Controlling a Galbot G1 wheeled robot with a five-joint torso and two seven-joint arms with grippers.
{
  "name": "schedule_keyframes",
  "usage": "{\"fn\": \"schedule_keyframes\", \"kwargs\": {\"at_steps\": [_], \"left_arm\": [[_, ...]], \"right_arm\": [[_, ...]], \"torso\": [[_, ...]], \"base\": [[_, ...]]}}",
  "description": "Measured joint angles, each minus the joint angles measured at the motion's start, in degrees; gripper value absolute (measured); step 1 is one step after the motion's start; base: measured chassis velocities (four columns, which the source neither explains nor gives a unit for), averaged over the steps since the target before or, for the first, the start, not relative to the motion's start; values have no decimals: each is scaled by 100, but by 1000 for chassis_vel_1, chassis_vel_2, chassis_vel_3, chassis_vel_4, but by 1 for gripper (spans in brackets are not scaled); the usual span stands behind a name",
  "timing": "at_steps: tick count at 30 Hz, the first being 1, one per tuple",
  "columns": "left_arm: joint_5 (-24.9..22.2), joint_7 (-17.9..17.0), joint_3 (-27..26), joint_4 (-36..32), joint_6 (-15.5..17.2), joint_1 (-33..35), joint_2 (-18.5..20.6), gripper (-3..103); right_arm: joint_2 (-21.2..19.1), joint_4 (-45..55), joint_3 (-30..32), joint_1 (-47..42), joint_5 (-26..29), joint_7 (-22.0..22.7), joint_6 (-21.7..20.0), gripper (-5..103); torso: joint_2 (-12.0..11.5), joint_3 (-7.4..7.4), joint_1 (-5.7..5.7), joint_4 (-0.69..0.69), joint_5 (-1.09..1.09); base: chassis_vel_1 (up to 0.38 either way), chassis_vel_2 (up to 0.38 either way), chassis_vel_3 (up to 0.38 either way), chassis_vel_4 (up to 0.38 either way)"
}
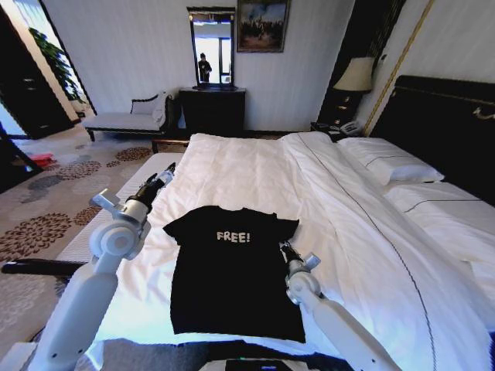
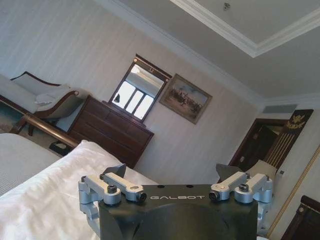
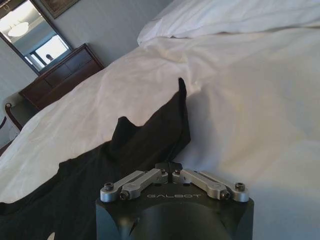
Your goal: Fold the clothes on the bed.
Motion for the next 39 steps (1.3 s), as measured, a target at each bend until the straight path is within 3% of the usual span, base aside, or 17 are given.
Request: {"fn": "schedule_keyframes", "kwargs": {"at_steps": [17,35,39], "left_arm": [[12,2,4,22,-5,-7,-25,100],[62,7,10,42,-10,16,-54,100],[75,7,8,52,-9,39,-58,100]], "right_arm": [[-701,260,-121,45,6,167,-136,0],[-928,476,-182,-238,-212,807,-680,-3],[-920,532,-103,-248,-247,810,-662,12]], "torso": [[0,0,0,0,0],[0,0,0,0,0],[0,0,0,-2,0]], "base": [[0,0,0,0],[0,0,0,0],[0,0,0,0]]}}
